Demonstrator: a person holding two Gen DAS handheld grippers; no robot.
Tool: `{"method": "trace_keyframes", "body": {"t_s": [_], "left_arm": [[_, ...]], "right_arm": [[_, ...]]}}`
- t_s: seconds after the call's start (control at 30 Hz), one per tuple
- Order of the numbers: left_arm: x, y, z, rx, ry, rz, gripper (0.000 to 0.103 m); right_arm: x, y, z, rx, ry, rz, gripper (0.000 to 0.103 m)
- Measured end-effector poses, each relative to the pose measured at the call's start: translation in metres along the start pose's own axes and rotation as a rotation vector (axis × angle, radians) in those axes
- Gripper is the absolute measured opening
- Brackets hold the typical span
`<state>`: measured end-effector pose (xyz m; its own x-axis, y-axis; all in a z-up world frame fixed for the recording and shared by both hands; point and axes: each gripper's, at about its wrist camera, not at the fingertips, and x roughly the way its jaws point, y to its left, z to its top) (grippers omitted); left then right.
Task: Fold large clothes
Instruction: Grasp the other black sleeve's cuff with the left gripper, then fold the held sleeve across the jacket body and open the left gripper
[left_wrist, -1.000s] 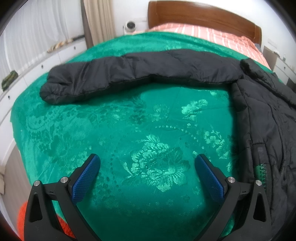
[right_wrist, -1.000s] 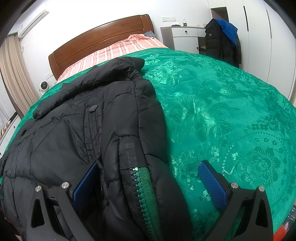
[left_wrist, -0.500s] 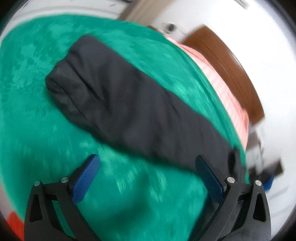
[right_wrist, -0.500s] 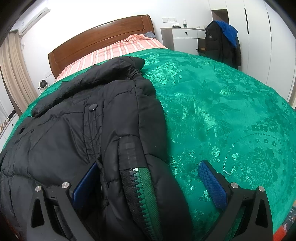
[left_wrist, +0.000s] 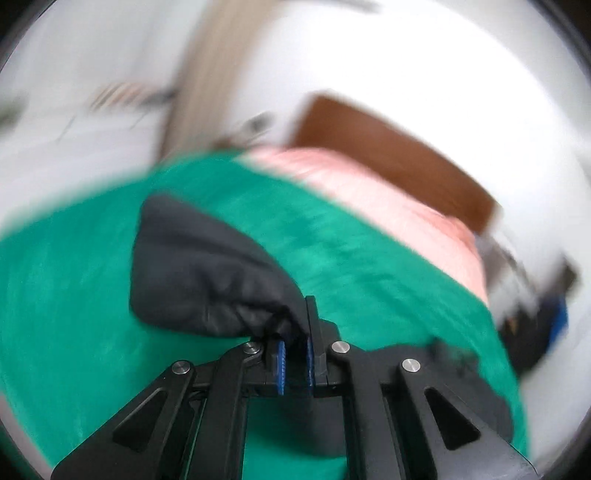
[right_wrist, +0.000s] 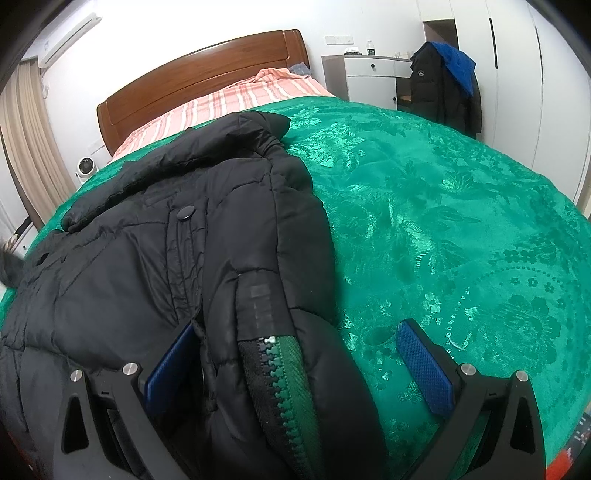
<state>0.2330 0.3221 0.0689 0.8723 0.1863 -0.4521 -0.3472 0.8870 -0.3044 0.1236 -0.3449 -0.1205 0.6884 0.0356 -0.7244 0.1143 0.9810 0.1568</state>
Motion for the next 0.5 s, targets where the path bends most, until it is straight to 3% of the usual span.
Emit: {"method": "trace_keyframes", "body": {"t_s": [0.07,0.13,0.23,0.27,0.3,0.37,0.5], "left_arm": [[-0.008,-0.073,0.020,0.152,-0.047,-0.078,0.007],[-0.011,-0.169,0.025,0.307,-0.064,-0.207,0.007],[0.004,-0.280,-0.010,0.479,-0.028,-0.327,0.010],[0.012,-0.305,-0.026,0.522,0.003,-0.350,0.023],[0.025,-0.334,-0.051,0.578,0.066,-0.382,0.058],[0.050,-0.381,-0.114,0.697,0.193,-0.384,0.102],[0.055,-0.398,-0.225,0.893,0.327,-0.395,0.099]], "right_arm": [[0.000,-0.001,0.001,0.001,0.003,0.004,0.103],[0.000,-0.001,0.001,0.002,0.006,0.005,0.103],[0.001,-0.002,0.001,0.001,0.007,0.006,0.103],[0.001,-0.001,0.001,0.001,0.006,0.006,0.103],[0.001,-0.001,0.001,0.002,0.006,0.007,0.103],[0.001,-0.001,0.002,0.001,0.005,0.008,0.103],[0.000,-0.002,0.002,0.002,0.004,0.015,0.103]]}}
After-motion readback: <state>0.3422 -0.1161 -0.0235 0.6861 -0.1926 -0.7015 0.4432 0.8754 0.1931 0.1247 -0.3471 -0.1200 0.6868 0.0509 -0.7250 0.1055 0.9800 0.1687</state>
